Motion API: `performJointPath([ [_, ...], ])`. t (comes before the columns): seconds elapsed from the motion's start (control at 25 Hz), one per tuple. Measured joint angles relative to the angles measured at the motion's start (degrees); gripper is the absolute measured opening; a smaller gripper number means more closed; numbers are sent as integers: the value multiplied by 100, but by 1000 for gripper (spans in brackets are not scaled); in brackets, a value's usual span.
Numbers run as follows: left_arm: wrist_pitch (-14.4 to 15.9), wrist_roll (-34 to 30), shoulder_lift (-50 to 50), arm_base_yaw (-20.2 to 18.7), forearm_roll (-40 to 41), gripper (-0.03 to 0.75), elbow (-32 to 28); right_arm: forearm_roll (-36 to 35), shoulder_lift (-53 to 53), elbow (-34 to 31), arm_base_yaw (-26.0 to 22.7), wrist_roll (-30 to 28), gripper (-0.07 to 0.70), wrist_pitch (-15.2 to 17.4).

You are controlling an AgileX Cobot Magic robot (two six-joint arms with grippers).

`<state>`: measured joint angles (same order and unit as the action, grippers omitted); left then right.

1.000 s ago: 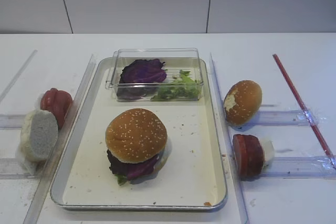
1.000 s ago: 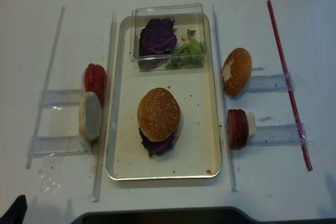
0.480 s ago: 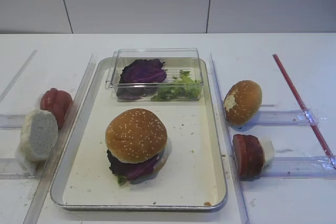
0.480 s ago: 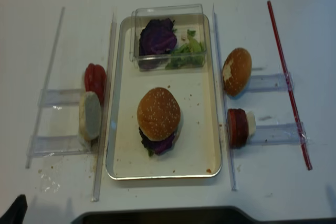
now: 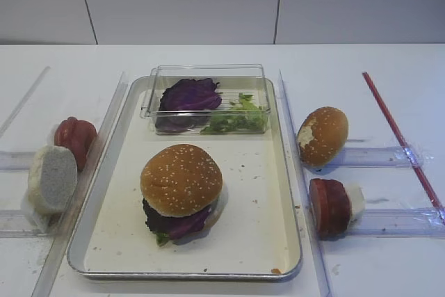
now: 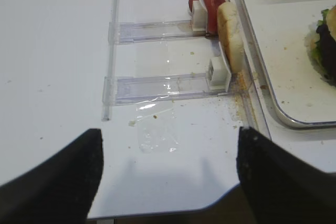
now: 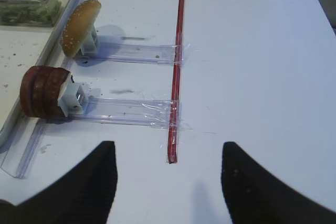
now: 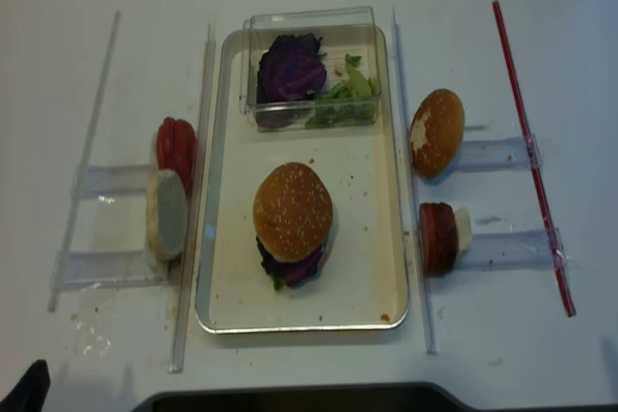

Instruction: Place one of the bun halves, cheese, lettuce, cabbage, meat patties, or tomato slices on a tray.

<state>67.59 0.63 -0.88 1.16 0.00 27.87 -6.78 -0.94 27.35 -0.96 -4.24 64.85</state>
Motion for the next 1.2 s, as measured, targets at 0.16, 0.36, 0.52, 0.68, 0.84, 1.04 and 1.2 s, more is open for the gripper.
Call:
performJointPath([
  [0.16, 0, 0, 0, 0, 0, 489, 0, 0, 0, 0, 0, 0, 454, -10],
  [0.36, 0, 0, 0, 0, 0, 489, 0, 0, 0, 0, 0, 0, 454, -10],
  [0.52, 0, 0, 0, 0, 0, 489, 0, 0, 0, 0, 0, 0, 454, -10],
  [0.68, 0, 0, 0, 0, 0, 489, 0, 0, 0, -9, 0, 0, 454, -10],
  [0.84, 0, 0, 0, 0, 0, 489, 0, 0, 0, -56, 0, 0, 454, 0],
  [1.04, 0, 0, 0, 0, 0, 489, 0, 0, 0, -65, 0, 0, 454, 11],
  [1.2, 0, 0, 0, 0, 0, 489, 0, 0, 0, -65, 0, 0, 454, 11],
])
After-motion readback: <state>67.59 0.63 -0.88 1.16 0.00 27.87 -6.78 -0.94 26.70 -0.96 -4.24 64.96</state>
